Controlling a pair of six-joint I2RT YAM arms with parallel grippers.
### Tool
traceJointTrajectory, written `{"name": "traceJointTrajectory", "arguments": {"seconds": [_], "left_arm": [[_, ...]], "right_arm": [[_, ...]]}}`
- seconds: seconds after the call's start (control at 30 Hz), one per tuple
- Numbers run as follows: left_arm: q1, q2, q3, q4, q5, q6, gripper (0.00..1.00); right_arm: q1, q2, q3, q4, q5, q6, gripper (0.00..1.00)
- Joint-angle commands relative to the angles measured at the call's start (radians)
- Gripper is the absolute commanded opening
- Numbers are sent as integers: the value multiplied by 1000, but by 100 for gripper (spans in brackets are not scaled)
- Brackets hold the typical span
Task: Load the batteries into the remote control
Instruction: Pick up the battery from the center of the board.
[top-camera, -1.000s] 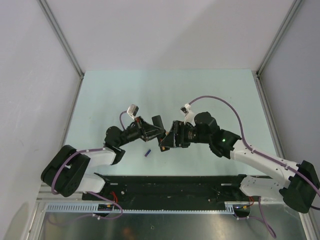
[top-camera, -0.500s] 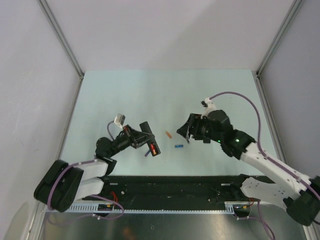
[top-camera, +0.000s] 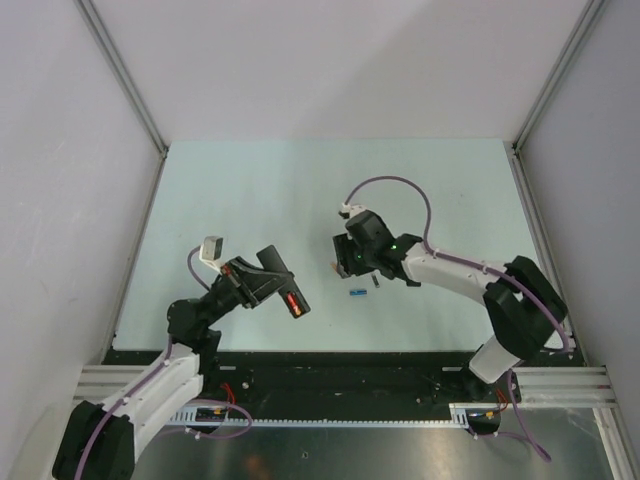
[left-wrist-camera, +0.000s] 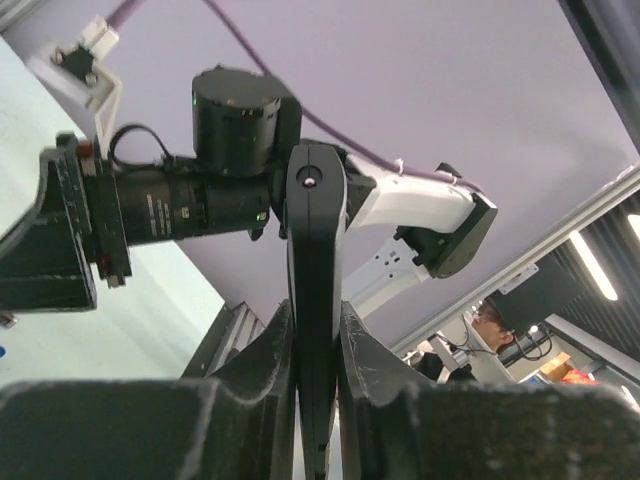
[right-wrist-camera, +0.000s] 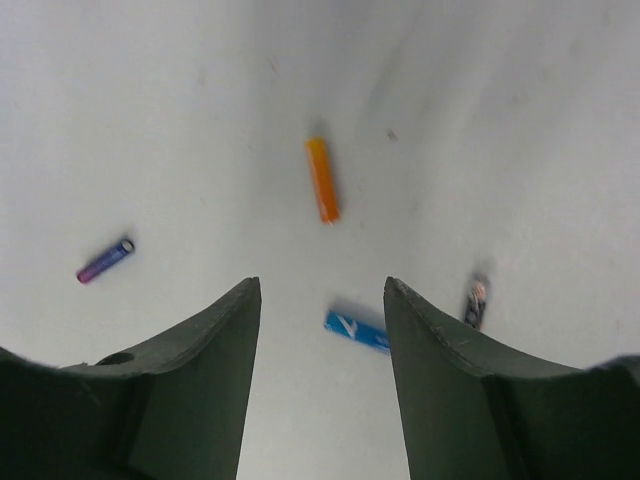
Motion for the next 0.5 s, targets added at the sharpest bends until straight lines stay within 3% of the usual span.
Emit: {"name": "traceJointTrajectory", "arguments": {"seconds": [0.0,0.23,0.47], "left_arm": [[11,-10,-18,-94,13,50,0],[11,-13,-32,-94,16,48,0],[11,-8,-35,-94,20,45,0]], "right_arm": [[18,90,123,39,40,-110,57],[40,234,214,-6,75,-177,58],[53,316,251,-24,112,-211,49]]}}
